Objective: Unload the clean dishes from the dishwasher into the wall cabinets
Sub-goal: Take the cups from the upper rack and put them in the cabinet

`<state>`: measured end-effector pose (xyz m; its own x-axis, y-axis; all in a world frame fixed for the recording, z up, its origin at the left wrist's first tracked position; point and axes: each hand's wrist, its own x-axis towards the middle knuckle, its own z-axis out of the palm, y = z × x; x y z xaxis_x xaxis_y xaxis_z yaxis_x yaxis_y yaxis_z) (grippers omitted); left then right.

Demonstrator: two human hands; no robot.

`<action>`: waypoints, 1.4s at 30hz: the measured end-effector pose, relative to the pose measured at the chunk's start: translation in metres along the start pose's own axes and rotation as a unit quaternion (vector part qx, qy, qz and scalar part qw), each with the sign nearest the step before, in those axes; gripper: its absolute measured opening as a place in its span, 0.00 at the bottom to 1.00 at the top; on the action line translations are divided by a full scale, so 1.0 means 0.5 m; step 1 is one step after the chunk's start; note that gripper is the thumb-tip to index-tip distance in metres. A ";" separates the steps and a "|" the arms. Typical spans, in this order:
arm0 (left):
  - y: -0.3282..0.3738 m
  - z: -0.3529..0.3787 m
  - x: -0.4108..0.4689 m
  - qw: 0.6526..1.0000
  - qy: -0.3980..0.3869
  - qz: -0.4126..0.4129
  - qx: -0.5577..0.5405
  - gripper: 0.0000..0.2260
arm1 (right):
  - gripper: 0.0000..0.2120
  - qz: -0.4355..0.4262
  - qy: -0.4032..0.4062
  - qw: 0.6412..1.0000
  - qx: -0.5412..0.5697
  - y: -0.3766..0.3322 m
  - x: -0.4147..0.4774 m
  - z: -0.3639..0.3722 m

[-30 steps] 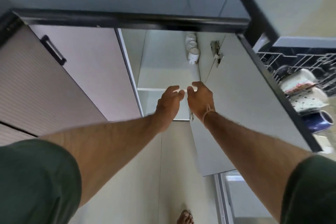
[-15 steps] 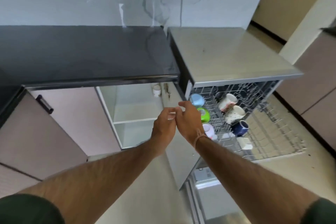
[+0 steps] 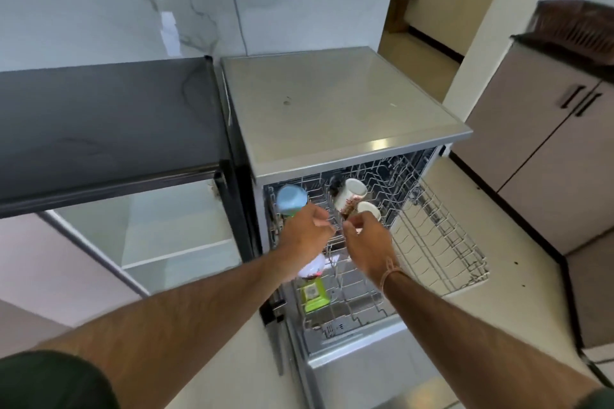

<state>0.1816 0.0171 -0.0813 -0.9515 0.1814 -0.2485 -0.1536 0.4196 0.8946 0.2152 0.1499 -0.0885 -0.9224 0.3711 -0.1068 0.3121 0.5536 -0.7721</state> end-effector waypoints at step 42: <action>-0.222 0.464 0.287 0.970 0.122 0.051 0.202 0.34 | 0.43 0.017 -0.041 0.994 -0.103 0.320 0.442 0.023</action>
<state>0.1242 0.2028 -0.3024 -0.9986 0.0451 -0.0264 0.0152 0.7336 0.6795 0.0586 0.3117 -0.2428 -0.9232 0.3354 -0.1875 0.3757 0.6859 -0.6232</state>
